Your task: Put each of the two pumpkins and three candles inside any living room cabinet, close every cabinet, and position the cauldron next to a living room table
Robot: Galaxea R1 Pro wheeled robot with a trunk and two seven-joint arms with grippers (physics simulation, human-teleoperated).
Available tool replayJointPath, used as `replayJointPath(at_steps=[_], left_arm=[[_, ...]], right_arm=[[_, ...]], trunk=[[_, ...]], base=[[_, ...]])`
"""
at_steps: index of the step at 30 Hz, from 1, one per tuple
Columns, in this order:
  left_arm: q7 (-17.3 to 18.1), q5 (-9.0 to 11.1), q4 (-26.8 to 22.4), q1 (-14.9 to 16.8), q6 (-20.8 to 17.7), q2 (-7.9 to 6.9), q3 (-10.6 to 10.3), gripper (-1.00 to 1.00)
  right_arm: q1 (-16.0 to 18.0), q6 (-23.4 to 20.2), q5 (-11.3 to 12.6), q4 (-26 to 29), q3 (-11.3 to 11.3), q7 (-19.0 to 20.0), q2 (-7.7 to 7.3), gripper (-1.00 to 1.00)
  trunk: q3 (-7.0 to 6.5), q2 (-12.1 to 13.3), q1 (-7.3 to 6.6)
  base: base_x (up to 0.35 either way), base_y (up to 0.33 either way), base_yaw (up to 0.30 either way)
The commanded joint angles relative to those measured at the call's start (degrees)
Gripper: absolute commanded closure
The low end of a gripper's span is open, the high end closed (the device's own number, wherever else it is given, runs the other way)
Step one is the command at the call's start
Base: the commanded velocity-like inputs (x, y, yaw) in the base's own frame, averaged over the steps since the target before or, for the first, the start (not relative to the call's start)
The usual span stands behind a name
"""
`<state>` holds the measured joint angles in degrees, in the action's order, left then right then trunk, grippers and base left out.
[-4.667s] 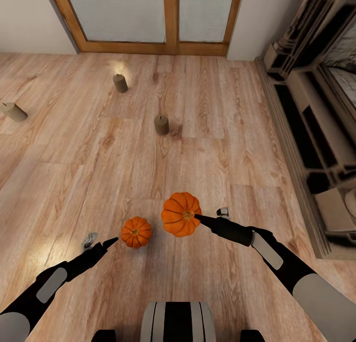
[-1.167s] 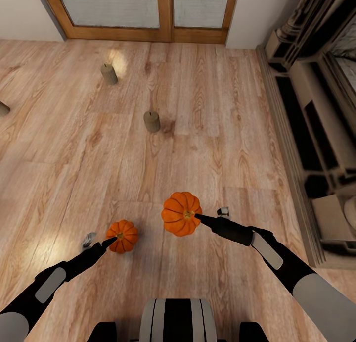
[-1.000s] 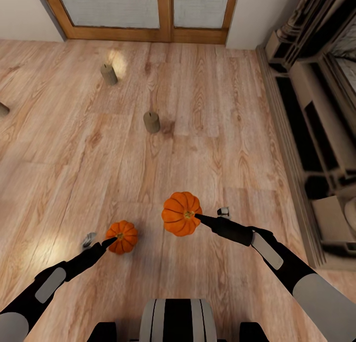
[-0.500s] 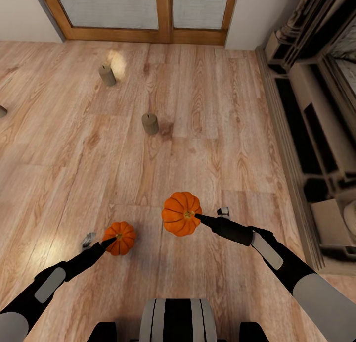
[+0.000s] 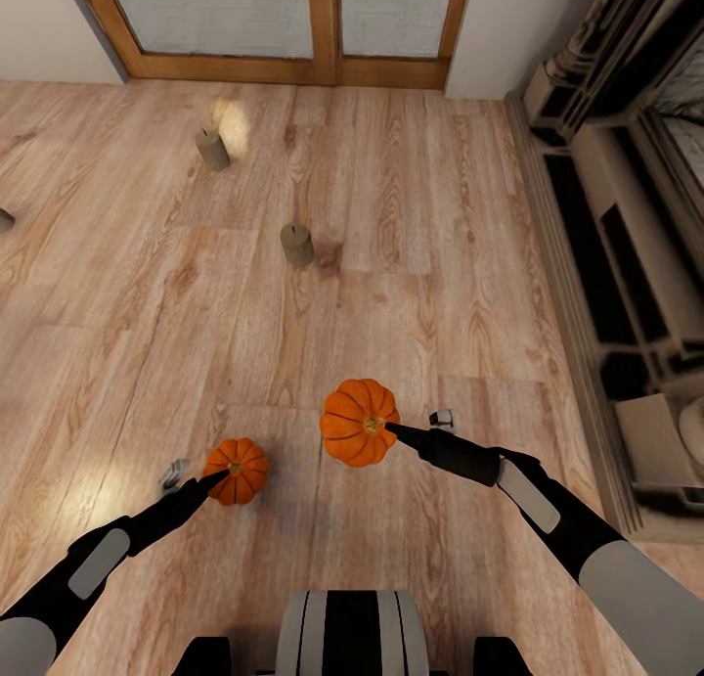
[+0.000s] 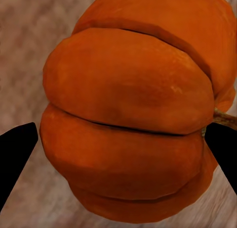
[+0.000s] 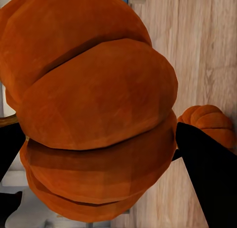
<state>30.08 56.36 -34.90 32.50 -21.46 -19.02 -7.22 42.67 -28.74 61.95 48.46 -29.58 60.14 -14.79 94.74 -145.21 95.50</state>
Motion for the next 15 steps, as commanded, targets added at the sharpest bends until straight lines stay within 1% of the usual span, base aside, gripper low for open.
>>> replayJointPath(at_steps=[1,8,12,15], left_arm=[[0.0,0.4,0.0,0.0,-0.2,-0.06,-0.2,1.00],[0.0,0.4,0.0,0.0,-0.2,-0.06,-0.2,1.00],[0.0,0.4,0.0,0.0,-0.2,-0.06,-0.2,1.00],[0.0,0.4,0.0,0.0,-0.2,-0.10,-0.2,1.00]], right_arm=[[0.0,-0.5,0.6,0.0,-0.2,0.0,-0.06,1.00],[0.1,-0.5,0.6,0.0,-0.2,0.0,-0.06,1.00],[0.1,-0.5,0.6,0.0,-0.2,0.0,-0.06,1.00],[0.0,-0.5,0.6,0.0,-0.2,0.0,-0.06,1.00]], trunk=[[0.03,0.0,-0.01],[0.03,0.0,-0.01],[-0.86,0.0,-0.11],[-0.86,0.0,-0.11]], base=[[0.000,0.000,0.000],[0.000,0.000,0.000],[0.000,0.000,0.000],[0.000,0.000,0.000]])
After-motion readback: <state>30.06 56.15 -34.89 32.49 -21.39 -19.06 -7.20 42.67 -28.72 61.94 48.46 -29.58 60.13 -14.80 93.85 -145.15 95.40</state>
